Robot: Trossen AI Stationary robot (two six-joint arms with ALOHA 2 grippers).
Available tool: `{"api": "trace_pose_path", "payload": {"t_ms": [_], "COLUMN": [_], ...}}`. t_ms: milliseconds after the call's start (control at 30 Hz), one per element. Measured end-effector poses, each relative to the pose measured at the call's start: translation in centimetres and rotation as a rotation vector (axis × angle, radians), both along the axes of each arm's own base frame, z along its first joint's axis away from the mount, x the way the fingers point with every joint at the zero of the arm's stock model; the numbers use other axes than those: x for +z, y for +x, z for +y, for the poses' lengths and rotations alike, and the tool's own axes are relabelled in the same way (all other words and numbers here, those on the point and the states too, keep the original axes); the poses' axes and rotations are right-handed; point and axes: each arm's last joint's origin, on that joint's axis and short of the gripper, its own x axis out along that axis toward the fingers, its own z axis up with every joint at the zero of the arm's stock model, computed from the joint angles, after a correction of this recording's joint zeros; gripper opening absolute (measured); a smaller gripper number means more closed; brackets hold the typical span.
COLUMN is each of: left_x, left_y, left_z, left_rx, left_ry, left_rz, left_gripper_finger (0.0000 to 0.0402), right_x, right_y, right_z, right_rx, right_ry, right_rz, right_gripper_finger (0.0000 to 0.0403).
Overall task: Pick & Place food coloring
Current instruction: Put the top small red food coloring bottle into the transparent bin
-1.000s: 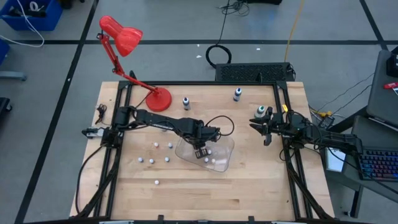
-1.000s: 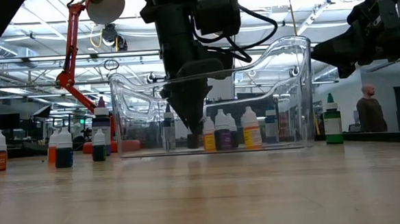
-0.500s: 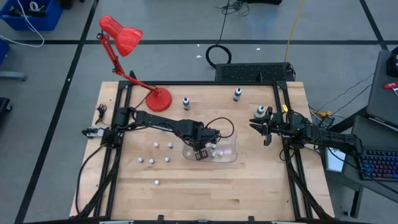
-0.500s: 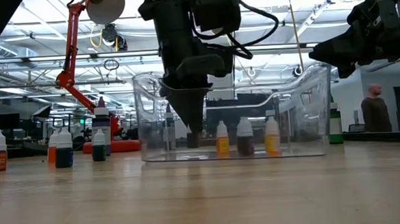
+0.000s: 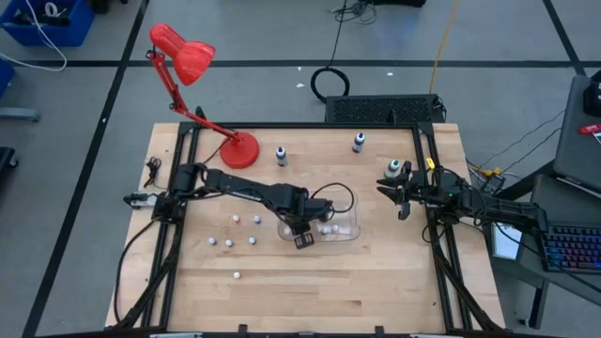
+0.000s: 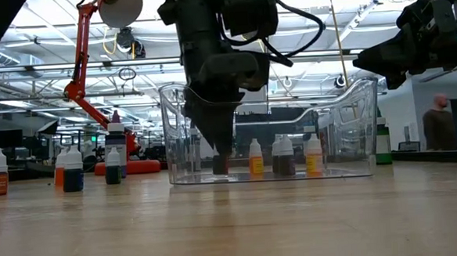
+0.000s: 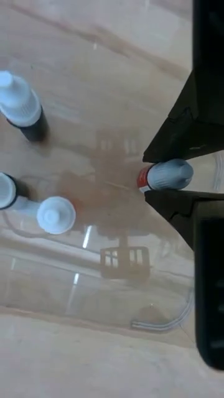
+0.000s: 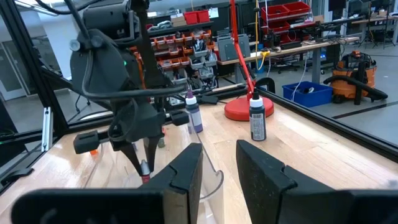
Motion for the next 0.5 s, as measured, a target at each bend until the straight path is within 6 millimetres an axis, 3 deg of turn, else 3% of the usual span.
{"api": "trace_pose_path", "payload": {"t_ms": [200,500], "left_x": [0.02,0.24], "left_y": [0.00,0.03], "left_z": [-0.02,0.13], "left_rx": [0.000,0.001], "left_ry": [0.004,0.010], "left_rz": [-0.001,-0.012], "left_gripper_finger": [0.0108,0.0114], "right_x": [0.00,-0.01], "right_y": [0.00,0.00], "right_z": [0.00,0.00], "right_rx": [0.000,0.000], "right_ry": [0.000,0.000], "right_rz": [0.000,0.001], "right_gripper_finger": [0.0089,0.0089]}}
